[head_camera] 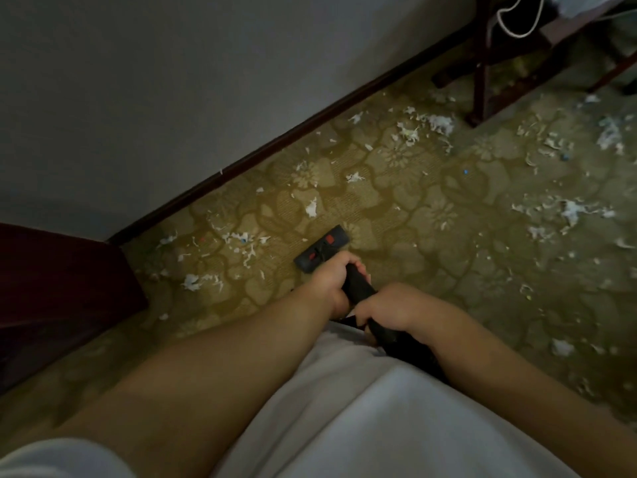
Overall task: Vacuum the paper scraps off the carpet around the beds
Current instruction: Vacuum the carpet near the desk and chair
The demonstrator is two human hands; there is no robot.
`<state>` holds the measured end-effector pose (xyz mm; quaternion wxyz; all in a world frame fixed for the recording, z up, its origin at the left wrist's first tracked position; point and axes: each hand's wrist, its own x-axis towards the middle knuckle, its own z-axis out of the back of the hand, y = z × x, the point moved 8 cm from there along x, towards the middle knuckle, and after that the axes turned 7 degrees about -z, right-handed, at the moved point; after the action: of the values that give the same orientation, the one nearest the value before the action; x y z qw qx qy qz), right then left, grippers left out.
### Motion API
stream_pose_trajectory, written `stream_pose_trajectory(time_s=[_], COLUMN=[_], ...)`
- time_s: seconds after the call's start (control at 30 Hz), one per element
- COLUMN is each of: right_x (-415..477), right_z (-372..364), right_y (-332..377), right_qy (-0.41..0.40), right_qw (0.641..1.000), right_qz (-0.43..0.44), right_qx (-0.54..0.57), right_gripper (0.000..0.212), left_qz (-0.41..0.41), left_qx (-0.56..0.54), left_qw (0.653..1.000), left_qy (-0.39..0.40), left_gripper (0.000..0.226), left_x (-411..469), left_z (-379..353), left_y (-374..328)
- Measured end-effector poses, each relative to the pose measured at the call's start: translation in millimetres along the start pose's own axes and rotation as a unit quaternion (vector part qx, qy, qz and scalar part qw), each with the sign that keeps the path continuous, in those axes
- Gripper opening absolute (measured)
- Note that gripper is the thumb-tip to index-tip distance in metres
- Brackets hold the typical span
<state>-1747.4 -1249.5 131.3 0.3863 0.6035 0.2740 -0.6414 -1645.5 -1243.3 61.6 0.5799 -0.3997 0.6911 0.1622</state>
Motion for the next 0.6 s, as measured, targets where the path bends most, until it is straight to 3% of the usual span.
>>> stream_pose_trajectory(time_s=[0.27, 0.6], right_x=[-0.8, -3.1], right_z=[-29.8, -111.6], right_y=[-9.8, 76.7], right_qy=[0.041, 0.065], right_qw=[0.999, 0.99], right_qz=[-0.005, 0.036], right_qx=[-0.001, -0.121], right_gripper=[0.019, 0.019], left_qz=[0.003, -0.048], left_qx=[-0.035, -0.136], left_qw=[0.999, 0.988], left_qy=[-0.02, -0.053], left_gripper=[0.026, 0.025], left_x=[-18.8, -32.6], left_z=[31.6, 139.3], left_y=[12.4, -40.8])
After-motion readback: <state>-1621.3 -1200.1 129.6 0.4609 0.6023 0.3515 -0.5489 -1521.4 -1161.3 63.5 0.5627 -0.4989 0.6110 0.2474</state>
